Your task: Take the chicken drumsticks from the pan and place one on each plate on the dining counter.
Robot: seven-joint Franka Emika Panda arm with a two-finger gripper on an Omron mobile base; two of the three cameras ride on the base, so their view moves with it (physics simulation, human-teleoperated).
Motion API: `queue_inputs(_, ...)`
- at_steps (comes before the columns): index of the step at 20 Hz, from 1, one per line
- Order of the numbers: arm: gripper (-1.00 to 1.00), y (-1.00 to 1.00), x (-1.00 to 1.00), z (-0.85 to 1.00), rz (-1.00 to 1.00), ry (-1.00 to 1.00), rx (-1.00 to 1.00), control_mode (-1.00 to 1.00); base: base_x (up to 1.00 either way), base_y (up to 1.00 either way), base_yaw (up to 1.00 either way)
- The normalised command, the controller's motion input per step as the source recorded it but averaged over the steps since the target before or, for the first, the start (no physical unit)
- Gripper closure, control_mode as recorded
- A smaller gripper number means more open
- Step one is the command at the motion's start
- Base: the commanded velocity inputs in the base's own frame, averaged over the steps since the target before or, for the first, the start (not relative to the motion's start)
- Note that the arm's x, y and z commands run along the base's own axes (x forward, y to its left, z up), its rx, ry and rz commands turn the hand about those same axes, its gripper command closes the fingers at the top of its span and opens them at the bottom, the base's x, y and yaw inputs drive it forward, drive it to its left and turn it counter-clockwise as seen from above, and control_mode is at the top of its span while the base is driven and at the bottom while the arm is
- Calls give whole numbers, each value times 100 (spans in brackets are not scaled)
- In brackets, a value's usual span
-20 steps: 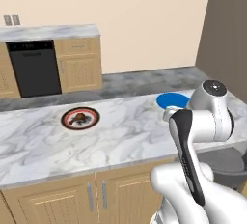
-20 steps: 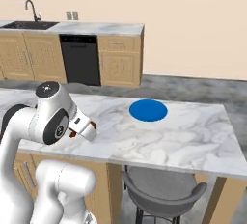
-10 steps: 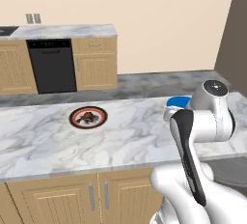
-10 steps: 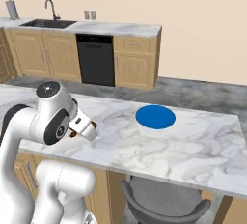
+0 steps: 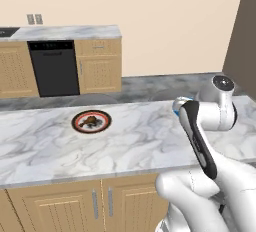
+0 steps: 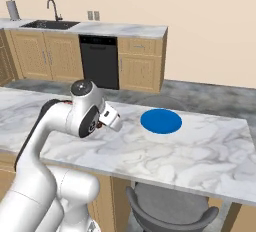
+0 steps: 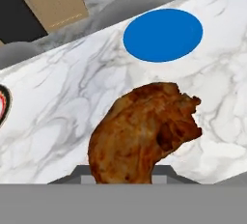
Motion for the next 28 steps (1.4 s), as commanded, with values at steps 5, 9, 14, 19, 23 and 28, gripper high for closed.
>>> queue_inputs(5,100,-66,98,38,-22,12,0,-100,0,0,0)
queue_inputs(9,100,-99,67,-3,-10,0,1,-100,0,0,0)
queue_inputs(14,100,-82,49,-57,-1,0,4,-100,0,0,0)
queue_inputs(19,100,-33,70,-47,4,1,3,-100,0,0,0)
queue_inputs(23,100,-20,86,-32,6,1,0,-100,0,0,0)
queue_inputs(28,100,-19,83,-65,7,7,0,-100,0,0,0)
